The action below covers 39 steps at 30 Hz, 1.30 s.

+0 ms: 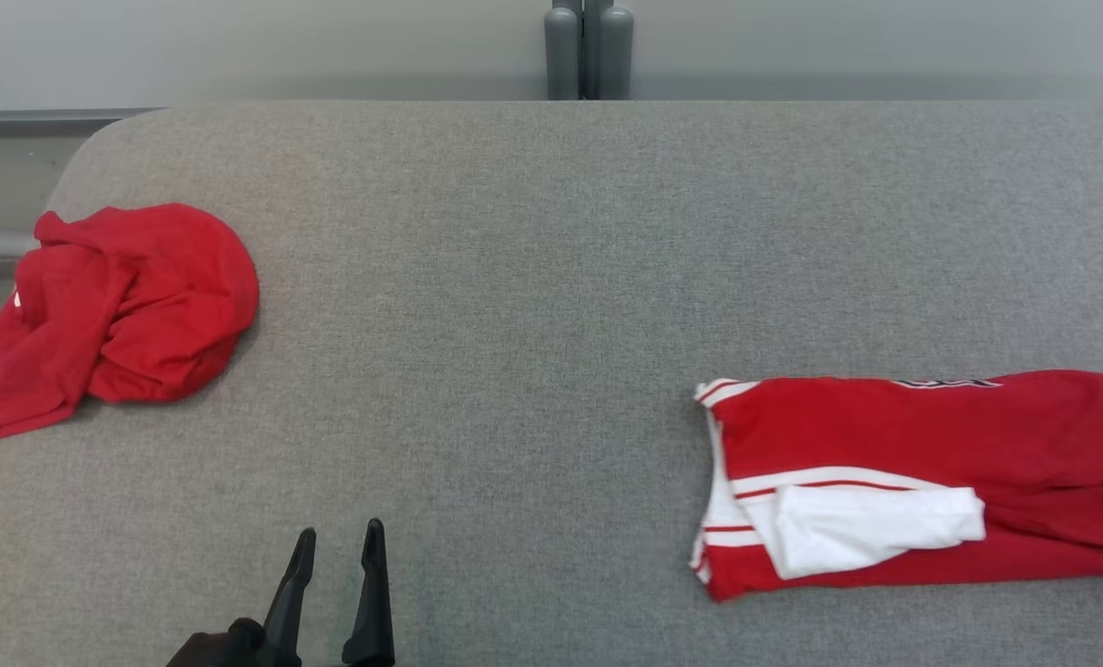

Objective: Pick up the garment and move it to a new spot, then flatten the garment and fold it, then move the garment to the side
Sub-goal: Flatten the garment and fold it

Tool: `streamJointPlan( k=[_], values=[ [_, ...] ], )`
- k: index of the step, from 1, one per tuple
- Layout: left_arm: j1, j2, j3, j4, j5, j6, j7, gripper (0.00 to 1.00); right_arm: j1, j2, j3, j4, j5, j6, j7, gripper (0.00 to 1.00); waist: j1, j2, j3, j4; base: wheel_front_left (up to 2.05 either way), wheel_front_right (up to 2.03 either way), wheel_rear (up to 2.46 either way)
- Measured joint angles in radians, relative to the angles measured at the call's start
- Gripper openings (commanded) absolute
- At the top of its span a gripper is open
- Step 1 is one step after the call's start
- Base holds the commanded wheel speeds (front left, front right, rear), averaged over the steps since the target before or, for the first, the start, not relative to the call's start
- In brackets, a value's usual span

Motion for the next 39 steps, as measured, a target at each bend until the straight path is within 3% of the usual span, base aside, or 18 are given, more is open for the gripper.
streamJointPlan(
  k=[3, 8, 14, 18, 22, 26, 32, 38, 39],
  values=[
    [0.000, 0.000, 0.003, 0.004, -0.008, -0.004, 0.000, 1.00, 0.020, -0.069, -0.035, -0.017, 0.000, -0.001, 0.001, 0.00, 0.0000, 0.0000, 0.005, 0.008, 0.00, 0.00, 0.00],
    [0.001, 0.000, 0.006, 0.009, -0.020, 0.001, 0.000, 1.00, 0.078, -0.075, 0.013, -0.226, 0.012, -0.001, -0.009, 0.00, 0.0000, 0.0000, -0.006, 0.007, 0.00, 0.00, 0.00],
    [0.009, 0.000, -0.002, 0.026, -0.026, 0.006, -0.002, 1.00, 0.133, 0.010, 0.109, -0.482, -0.002, -0.001, -0.017, 0.00, 0.0000, 0.0000, -0.017, -0.019, 0.00, 0.00, 0.00],
    [0.006, 0.000, 0.001, 0.036, -0.025, 0.011, -0.002, 1.00, 0.132, 0.126, 0.185, -0.567, -0.046, -0.001, -0.016, 0.00, 0.0000, 0.0000, -0.022, -0.039, 0.00, 0.00, 0.00],
    [0.005, 0.000, -0.005, 0.054, -0.030, 0.014, -0.002, 1.00, 0.099, 0.281, 0.254, -0.561, -0.093, -0.001, -0.010, 0.00, 0.0000, 0.0000, -0.026, -0.059, 0.00, 0.00, 0.00],
    [0.003, -0.001, -0.021, 0.068, -0.035, 0.014, -0.002, 1.00, 0.062, 0.394, 0.303, -0.524, -0.152, -0.001, -0.003, 0.00, 0.0000, 0.0000, -0.027, -0.071, 0.00, 0.00, 0.00],
    [0.002, -0.001, -0.032, 0.083, -0.037, 0.018, -0.002, 1.00, 0.018, 0.496, 0.312, -0.458, -0.223, -0.001, -0.009, 0.00, 0.0000, 0.0000, -0.024, -0.068, 0.00, 0.00, 0.00],
    [0.000, -0.001, -0.032, 0.094, -0.037, 0.016, -0.002, 1.00, 0.002, 0.542, 0.314, -0.416, -0.266, -0.001, -0.018, 0.00, 0.0000, 0.0000, -0.020, -0.053, 0.00, 0.00, 0.00],
    [0.000, -0.001, -0.031, 0.096, -0.037, 0.013, -0.002, 1.00, 0.001, 0.547, 0.314, -0.411, -0.271, -0.001, -0.018, 0.21, 0.0000, -0.0001, -0.020, -0.051, 0.00, 0.00, 0.00]
  ],
)
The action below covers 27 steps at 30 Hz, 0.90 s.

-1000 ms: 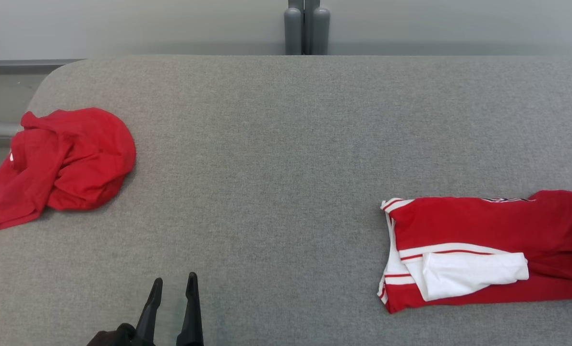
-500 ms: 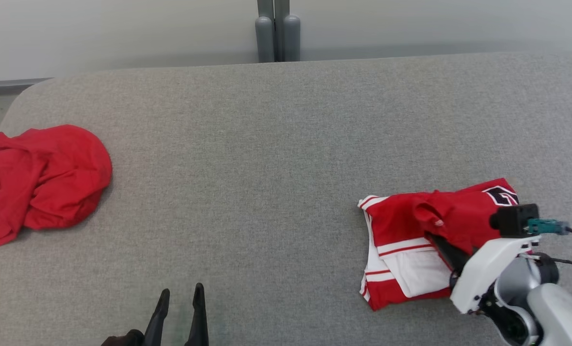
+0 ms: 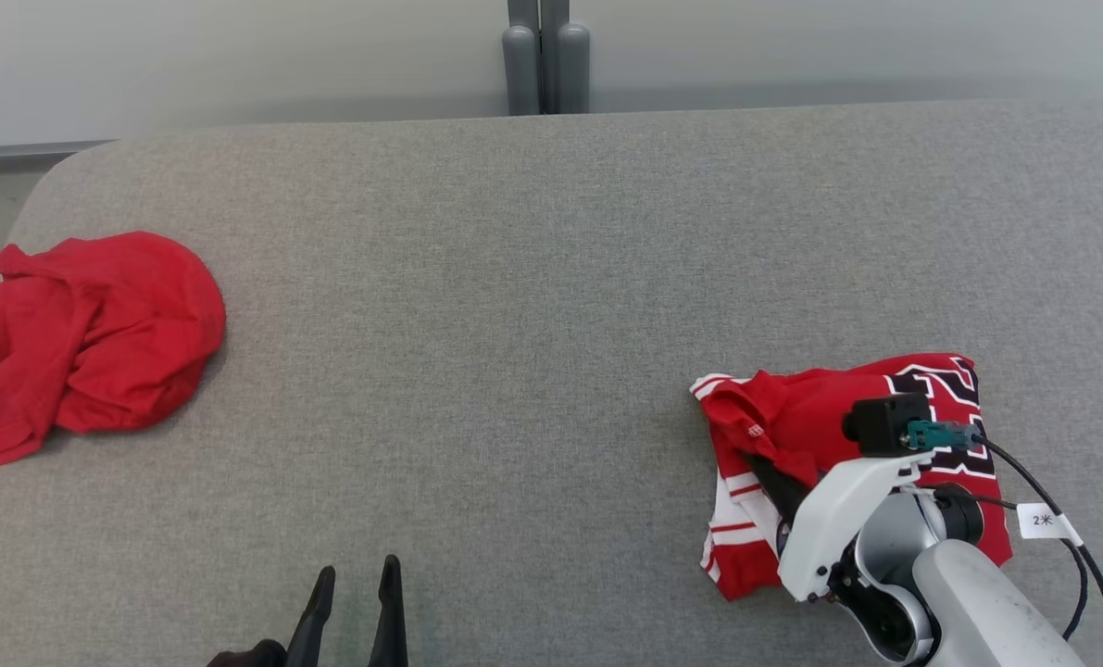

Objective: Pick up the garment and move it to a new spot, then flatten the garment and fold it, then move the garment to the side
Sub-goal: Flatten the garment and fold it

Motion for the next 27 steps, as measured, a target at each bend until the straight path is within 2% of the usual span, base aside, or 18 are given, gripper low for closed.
streamJointPlan(
  k=[1, 2, 6, 10, 16, 21, 24, 27],
  values=[
    [0.000, 0.000, 0.001, 0.002, 0.000, -0.001, 0.000, 1.00, -0.002, 0.004, 0.002, 0.003, -0.009, 0.000, 0.000, 0.81, 0.0000, 0.0000, 0.000, 0.002, 0.00, 0.00, 0.00],
    [0.000, 0.000, 0.001, 0.004, 0.000, -0.001, 0.000, 1.00, -0.003, 0.004, 0.006, 0.003, -0.014, 0.000, 0.000, 1.00, 0.0000, 0.0000, 0.000, 0.003, 0.00, 0.00, 0.00],
    [0.000, 0.000, 0.005, 0.017, -0.001, -0.005, 0.000, 1.00, -0.003, 0.003, 0.005, -0.007, -0.054, 0.000, -0.027, 1.00, 0.0000, 0.0000, -0.008, 0.007, 0.00, 0.00, 0.00],
    [0.000, 0.000, 0.019, 0.025, -0.001, -0.013, 0.000, 1.00, 0.019, -0.011, 0.030, -0.073, -0.073, 0.000, -0.044, 1.00, 0.0000, 0.0000, -0.023, 0.010, 0.00, 0.00, 0.00],
    [0.009, 0.000, 0.051, 0.030, -0.004, -0.023, 0.000, 1.00, 0.131, -0.094, 0.068, -0.229, -0.072, 0.000, -0.077, 1.00, 0.0000, 0.0000, -0.061, 0.016, 0.00, 0.00, 0.00],
    [0.040, 0.000, 0.105, 0.030, -0.003, -0.032, 0.000, 1.00, 0.266, -0.124, 0.016, -0.324, -0.058, 0.001, -0.212, 1.00, 0.0000, 0.0000, -0.105, 0.020, 0.00, 0.00, 0.00],
    [0.057, 0.000, 0.130, 0.030, -0.003, -0.039, 0.000, 1.00, 0.326, -0.165, -0.051, -0.295, -0.122, 0.001, -0.328, 1.00, 0.0000, 0.0000, -0.131, 0.018, 0.00, 0.00, 0.00],
    [0.065, 0.000, 0.145, 0.026, 0.002, -0.044, 0.000, 1.00, 0.367, -0.169, -0.130, -0.218, -0.199, 0.000, -0.445, 1.00, 0.0000, 0.0000, -0.152, 0.014, 0.00, 0.00, 0.00]
  ],
)
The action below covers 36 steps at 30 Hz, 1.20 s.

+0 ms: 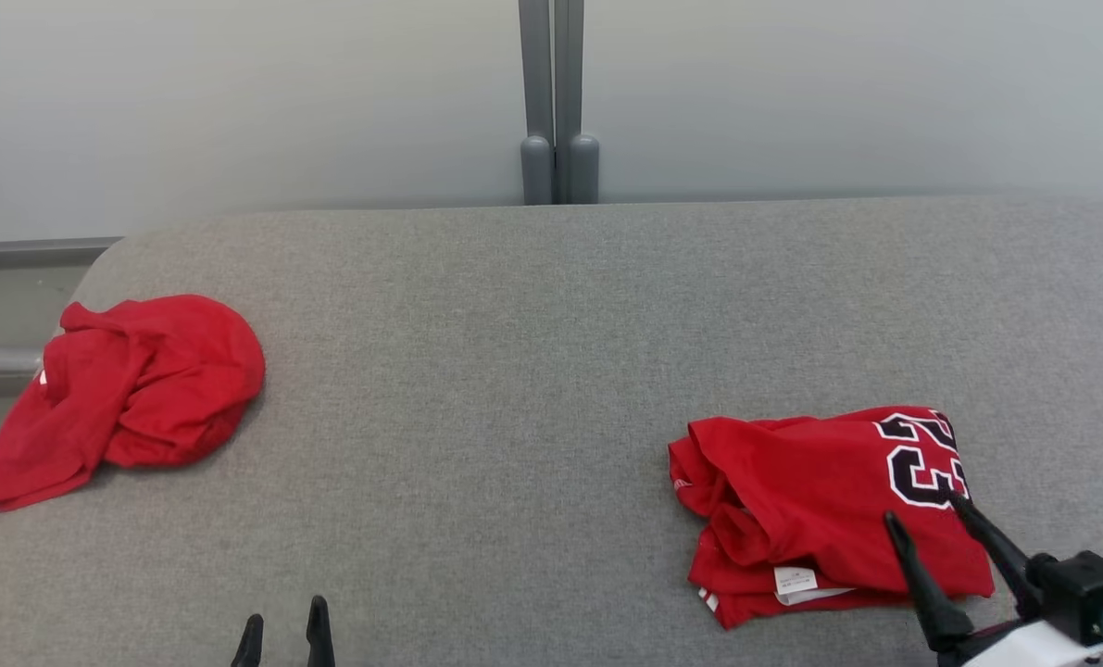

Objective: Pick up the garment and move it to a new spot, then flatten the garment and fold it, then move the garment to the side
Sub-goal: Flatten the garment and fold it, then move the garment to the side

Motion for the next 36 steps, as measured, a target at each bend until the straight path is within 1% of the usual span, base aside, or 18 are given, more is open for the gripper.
streamJointPlan(
  k=[2, 4, 8, 14, 20, 22, 30, 33, 35, 36],
  values=[
    [0.000, 0.000, 0.009, -0.006, 0.011, -0.004, 0.000, 1.00, 0.015, -0.001, -0.045, 0.052, -0.052, 0.000, -0.031, 1.00, 0.0000, 0.0000, -0.011, -0.002, 0.00, 0.00, 0.00],
    [0.000, 0.000, 0.023, -0.011, 0.027, -0.008, 0.000, 1.00, 0.027, 0.022, -0.104, 0.075, -0.067, 0.000, -0.040, 1.00, 0.0000, 0.0000, -0.021, -0.003, 0.00, 0.00, 0.00],
    [0.007, 0.000, 0.053, -0.026, 0.068, -0.014, 0.000, 1.00, 0.049, 0.058, -0.202, 0.035, -0.120, 0.001, -0.045, 1.00, 0.0000, 0.0000, -0.039, -0.002, 0.00, 0.00, 0.00],
    [0.023, 0.000, 0.075, -0.043, 0.106, -0.023, 0.000, 1.00, 0.090, 0.095, -0.274, 0.030, -0.156, 0.000, -0.045, 1.00, 0.0000, 0.0000, -0.051, 0.002, 0.00, 0.00, 0.00],
    [0.032, 0.000, 0.066, -0.057, 0.127, -0.031, 0.000, 1.00, 0.090, 0.109, -0.272, 0.022, -0.164, 0.001, -0.045, 1.00, 0.0000, 0.0000, -0.050, 0.002, 0.00, 0.00, 0.00],
    [0.034, 0.000, 0.059, -0.064, 0.156, -0.035, 0.000, 1.00, 0.088, 0.113, -0.268, 0.021, -0.164, 0.000, -0.045, 1.00, 0.0000, 0.0000, -0.048, 0.001, 0.00, 0.00, 0.00],
    [0.034, 0.000, 0.052, -0.074, 0.173, -0.040, 0.000, 1.00, 0.072, 0.114, -0.257, 0.021, -0.163, 0.001, -0.045, 1.00, 0.0000, 0.0000, -0.041, -0.004, 0.00, 0.00, 0.00],
    [0.034, 0.000, 0.052, -0.077, 0.179, -0.043, 0.000, 1.00, 0.061, 0.124, -0.268, 0.043, -0.117, 0.000, -0.045, 1.00, 0.0000, 0.0000, -0.036, -0.008, 0.00, 0.00, 0.00],
    [0.034, 0.000, 0.051, -0.080, 0.185, -0.043, 0.000, 1.00, 0.036, 0.122, -0.267, 0.096, -0.058, 0.001, -0.045, 1.00, 0.0000, 0.0000, -0.029, -0.011, 0.00, 0.00, 0.00],
    [0.033, 0.000, 0.050, -0.080, 0.186, -0.043, 0.000, 1.00, 0.014, 0.106, -0.249, 0.131, -0.026, 0.000, -0.045, 1.00, 0.0000, 0.0000, -0.023, -0.012, 0.00, 0.00, 0.00]
  ],
)
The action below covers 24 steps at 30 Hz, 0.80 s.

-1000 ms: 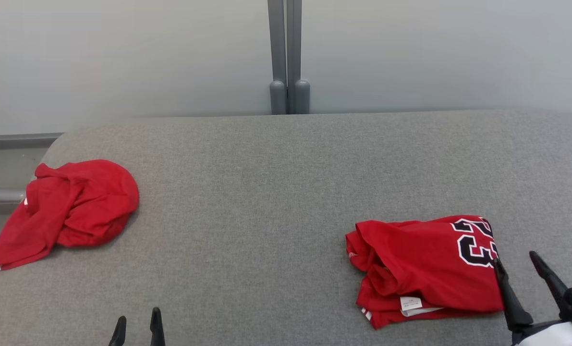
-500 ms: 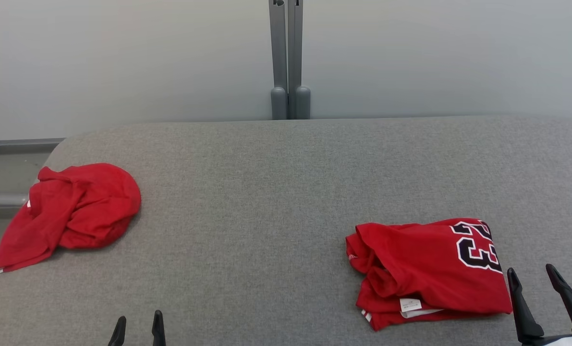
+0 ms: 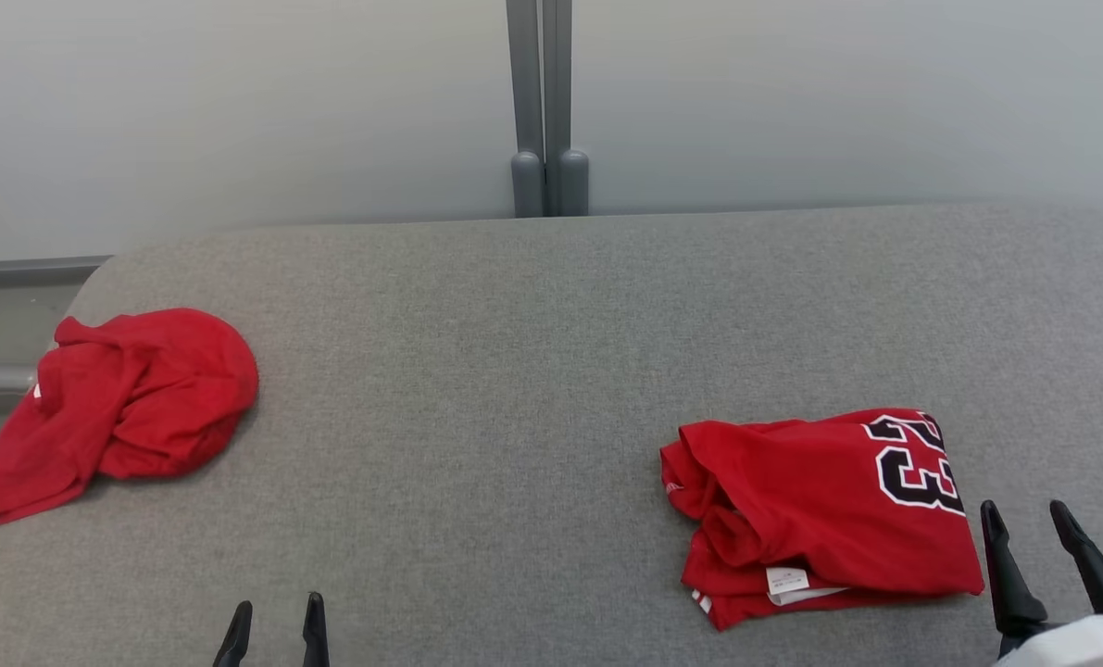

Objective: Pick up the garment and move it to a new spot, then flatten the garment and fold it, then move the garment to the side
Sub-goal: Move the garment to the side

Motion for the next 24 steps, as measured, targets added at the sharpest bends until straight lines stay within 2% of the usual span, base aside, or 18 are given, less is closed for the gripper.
streamJointPlan(
  k=[1, 4, 7, 10, 14, 17, 21, 22, 23, 24],
  values=[
    [-0.001, 0.000, -0.002, 0.001, 0.003, -0.001, 0.000, 1.00, -0.021, -0.017, 0.014, 0.030, 0.028, 0.000, 0.002, 1.00, 0.0000, 0.0000, 0.005, -0.001, 0.00, 0.00, 0.00],
    [-0.009, 0.000, -0.016, 0.008, 0.020, -0.004, 0.000, 1.00, -0.119, -0.068, 0.056, 0.116, 0.123, 0.000, 0.105, 1.00, 0.0000, 0.0000, 0.025, -0.004, 0.00, 0.00, 0.00],
    [-0.025, 0.000, -0.023, 0.012, 0.021, -0.004, 0.000, 1.00, -0.207, -0.108, 0.097, 0.187, 0.193, -0.001, 0.252, 1.00, 0.0000, 0.0000, 0.049, -0.003, 0.00, 0.00, 0.00],
    [-0.048, 0.000, -0.030, 0.015, 0.021, -0.005, 0.000, 1.00, -0.276, -0.120, 0.134, 0.237, 0.269, -0.001, 0.360, 1.00, 0.0000, 0.0000, 0.077, 0.003, 0.00, 0.00, 0.00],
    [-0.063, 0.000, -0.043, 0.023, 0.021, -0.004, 0.000, 1.00, -0.324, -0.142, 0.159, 0.300, 0.299, 0.000, 0.405, 1.00, 0.0000, 0.0000, 0.102, 0.020, 0.00, 0.00, 0.00],
    [-0.071, 0.000, -0.049, 0.025, 0.019, -0.003, 0.000, 1.00, -0.356, -0.139, 0.156, 0.361, 0.318, 0.000, 0.430, 1.00, 0.0000, 0.0000, 0.116, 0.038, 0.00, 0.00, 0.00],
    [-0.077, 0.000, -0.058, 0.026, 0.018, 0.000, 0.000, 1.00, -0.383, -0.126, 0.187, 0.378, 0.376, -0.001, 0.466, 1.00, 0.0000, 0.0000, 0.134, 0.052, 0.00, 0.00, 0.00],
    [-0.078, 0.000, -0.060, 0.026, 0.018, 0.001, 0.000, 1.00, -0.388, -0.129, 0.192, 0.381, 0.395, -0.001, 0.473, 0.26, 0.0000, 0.0000, 0.137, 0.054, 0.00, 0.00, 0.00],
    [-0.079, 0.000, -0.062, 0.027, 0.018, 0.004, 0.000, 1.00, -0.391, -0.134, 0.196, 0.383, 0.408, -0.001, 0.474, 0.00, 0.0000, 0.0000, 0.141, 0.056, 0.00, 0.00, 0.00],
    [-0.081, 0.000, -0.062, 0.026, 0.017, 0.005, 0.000, 1.00, -0.394, -0.138, 0.202, 0.383, 0.415, -0.001, 0.474, 0.00, 0.0000, 0.0000, 0.144, 0.056, 0.00, 0.00, 0.00]
  ],
)
